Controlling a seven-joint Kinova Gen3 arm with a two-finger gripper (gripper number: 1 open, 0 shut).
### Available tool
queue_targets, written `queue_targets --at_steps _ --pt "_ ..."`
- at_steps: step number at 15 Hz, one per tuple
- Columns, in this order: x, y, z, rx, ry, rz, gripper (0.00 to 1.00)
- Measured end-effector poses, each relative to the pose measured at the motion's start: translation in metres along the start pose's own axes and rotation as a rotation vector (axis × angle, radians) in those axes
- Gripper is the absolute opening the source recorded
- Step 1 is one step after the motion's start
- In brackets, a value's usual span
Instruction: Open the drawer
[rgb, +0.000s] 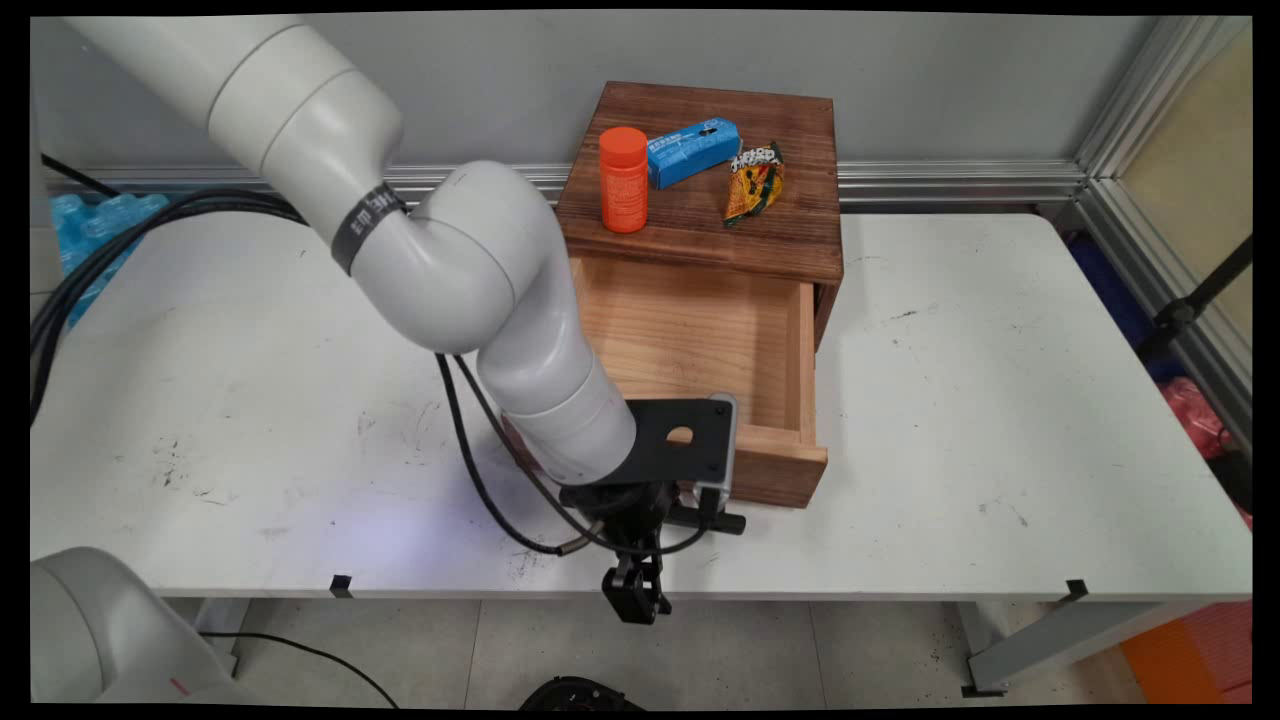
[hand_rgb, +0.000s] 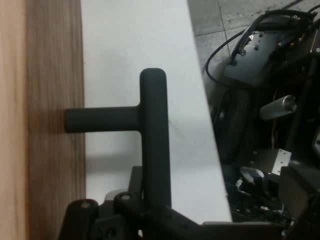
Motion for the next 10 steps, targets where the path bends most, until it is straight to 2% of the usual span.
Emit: queue_targets --at_steps 10 --pt "0.003 0.032 0.001 -0.016 0.004 -0.001 1.0"
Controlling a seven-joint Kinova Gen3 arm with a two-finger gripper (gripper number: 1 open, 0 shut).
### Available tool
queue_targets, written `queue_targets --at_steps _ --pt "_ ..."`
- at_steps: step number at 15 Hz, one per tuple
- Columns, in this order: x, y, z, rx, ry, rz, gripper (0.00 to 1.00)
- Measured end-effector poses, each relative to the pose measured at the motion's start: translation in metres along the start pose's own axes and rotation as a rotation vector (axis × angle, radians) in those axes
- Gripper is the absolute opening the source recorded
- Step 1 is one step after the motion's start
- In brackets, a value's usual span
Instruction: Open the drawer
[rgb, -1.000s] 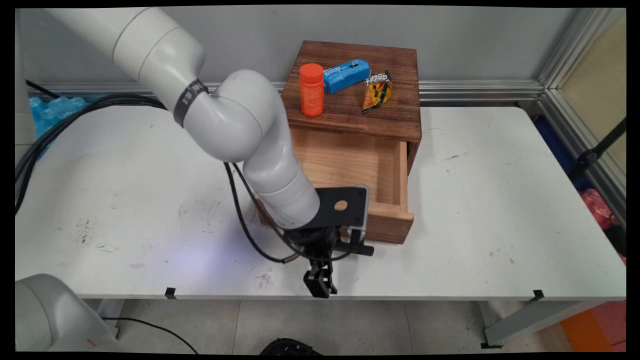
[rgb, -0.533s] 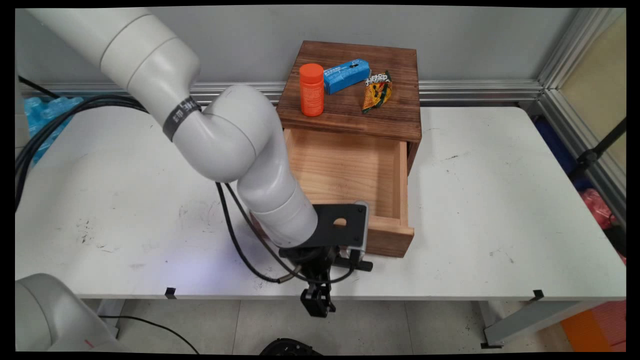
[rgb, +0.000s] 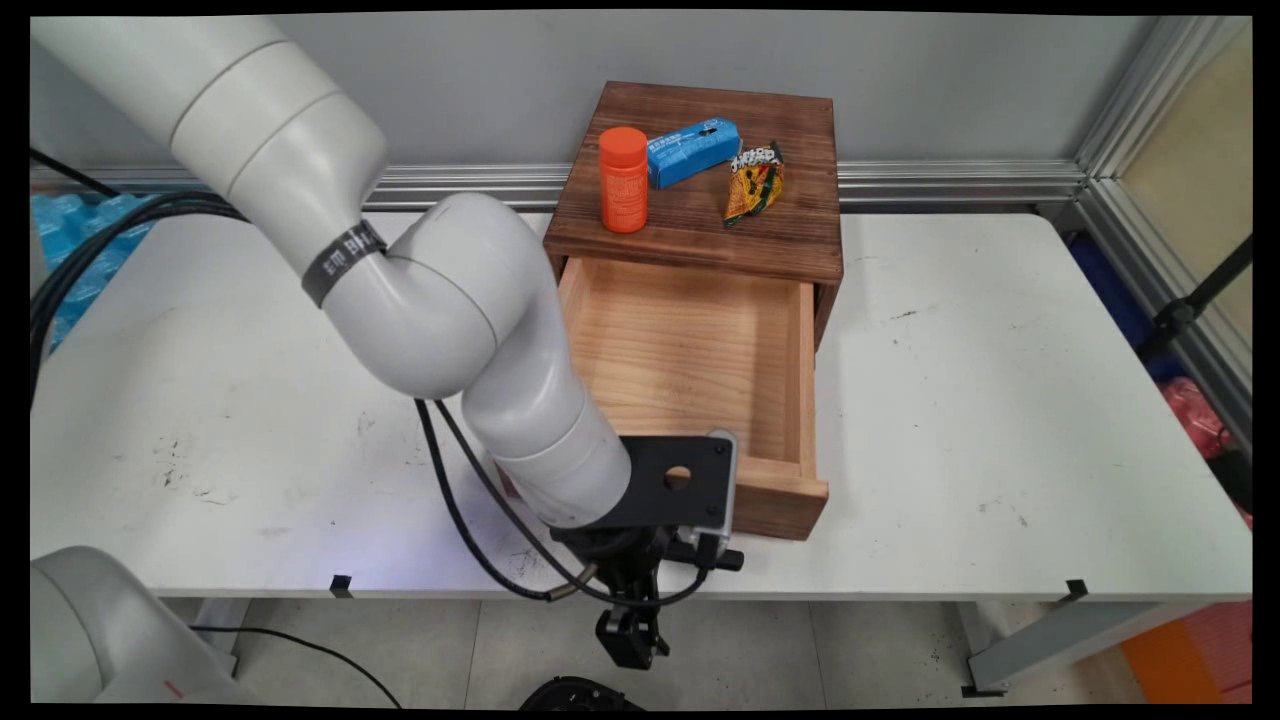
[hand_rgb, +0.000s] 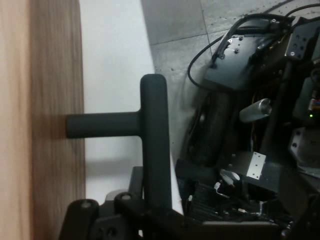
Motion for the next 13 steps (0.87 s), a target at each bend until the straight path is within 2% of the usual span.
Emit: queue_targets --at_steps 13 --pt "0.0 0.027 0.0 -0.023 -0.005 -0.008 1.0"
